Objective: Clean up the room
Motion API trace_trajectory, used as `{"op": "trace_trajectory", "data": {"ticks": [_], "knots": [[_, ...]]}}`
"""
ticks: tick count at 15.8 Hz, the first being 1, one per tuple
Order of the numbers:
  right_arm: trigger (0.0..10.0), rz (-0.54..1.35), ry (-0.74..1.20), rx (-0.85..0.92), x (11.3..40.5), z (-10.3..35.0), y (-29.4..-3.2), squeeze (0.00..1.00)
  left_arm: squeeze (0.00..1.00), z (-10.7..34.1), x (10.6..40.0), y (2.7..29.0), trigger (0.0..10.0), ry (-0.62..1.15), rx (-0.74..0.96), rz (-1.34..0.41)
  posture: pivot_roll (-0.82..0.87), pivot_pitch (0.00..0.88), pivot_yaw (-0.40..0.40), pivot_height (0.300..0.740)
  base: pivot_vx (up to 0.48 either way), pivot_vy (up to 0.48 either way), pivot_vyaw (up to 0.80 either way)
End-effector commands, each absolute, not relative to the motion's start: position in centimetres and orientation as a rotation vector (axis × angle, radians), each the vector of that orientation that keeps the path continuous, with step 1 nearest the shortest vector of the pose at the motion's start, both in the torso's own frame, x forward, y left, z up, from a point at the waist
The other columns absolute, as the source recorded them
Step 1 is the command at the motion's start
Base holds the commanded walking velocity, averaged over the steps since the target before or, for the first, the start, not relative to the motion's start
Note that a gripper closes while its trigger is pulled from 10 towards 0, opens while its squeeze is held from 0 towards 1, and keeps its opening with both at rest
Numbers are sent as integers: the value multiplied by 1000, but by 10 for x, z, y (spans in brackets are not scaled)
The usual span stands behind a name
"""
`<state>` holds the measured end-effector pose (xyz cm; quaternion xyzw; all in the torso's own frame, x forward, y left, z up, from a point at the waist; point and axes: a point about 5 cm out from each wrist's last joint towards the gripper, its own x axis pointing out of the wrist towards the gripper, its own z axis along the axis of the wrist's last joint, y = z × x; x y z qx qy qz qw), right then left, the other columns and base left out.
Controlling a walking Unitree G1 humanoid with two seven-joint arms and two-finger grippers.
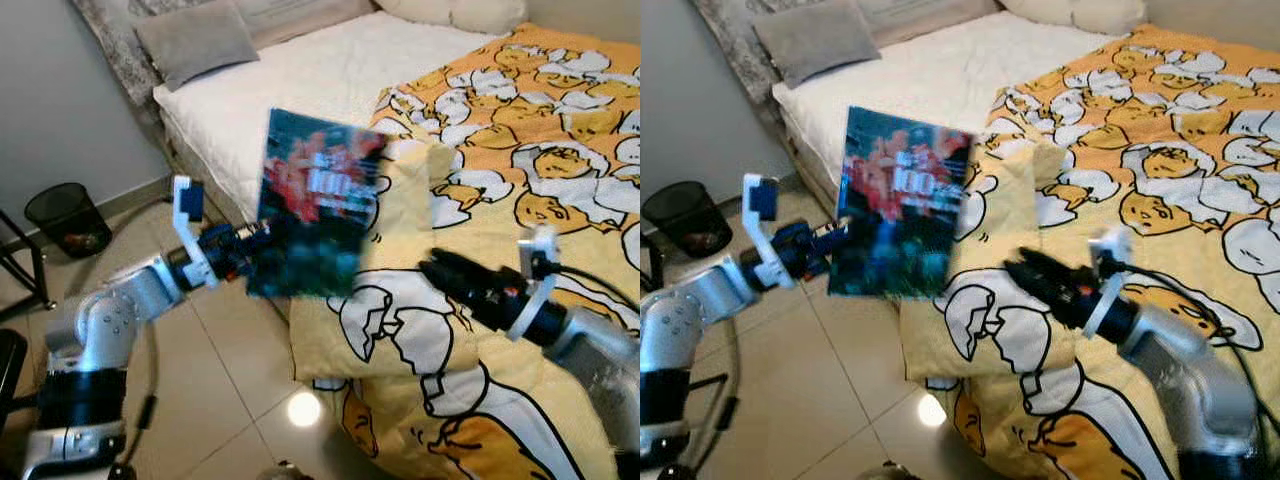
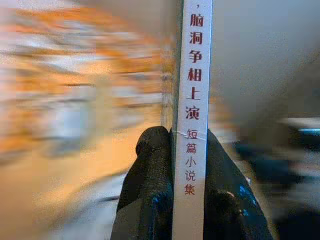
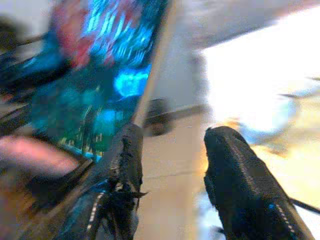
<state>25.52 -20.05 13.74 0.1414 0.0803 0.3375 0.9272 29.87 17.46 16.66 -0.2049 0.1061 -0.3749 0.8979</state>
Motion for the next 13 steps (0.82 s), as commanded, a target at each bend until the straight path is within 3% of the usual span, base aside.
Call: {"op": "trace_trajectory", "data": {"ticks": [1, 2, 5, 9, 13], "knots": [[10000, 541, 178, 277, 260, 131, -204, 0, 0, 165, 301, 182, 0, 197, -300, -634, -43, 0, 159, 740, 0, 0, 0], [10000, 356, 172, 277, 264, 124, -203, 0, 0, 153, 300, 184, 10000, 225, -149, -510, -58, 0, 159, 740, 0, 0, 0], [10000, 66, 197, 285, 256, 105, -197, 0, 0, 150, 292, 171, 10000, 134, 48, -373, -55, 0, 154, 740, 0, 0, 0], [10000, -21, 188, 168, 240, 98, -175, 0, 0, 132, 278, 164, 10000, 132, 75, -280, -60, 0, 128, 740, 0, 0, 0], [10000, -51, 239, 94, 239, 88, -176, 0, 0, 130, 272, 167, 10000, 116, 106, -239, -38, 0, 104, 740, 0, 364, -102]]}}
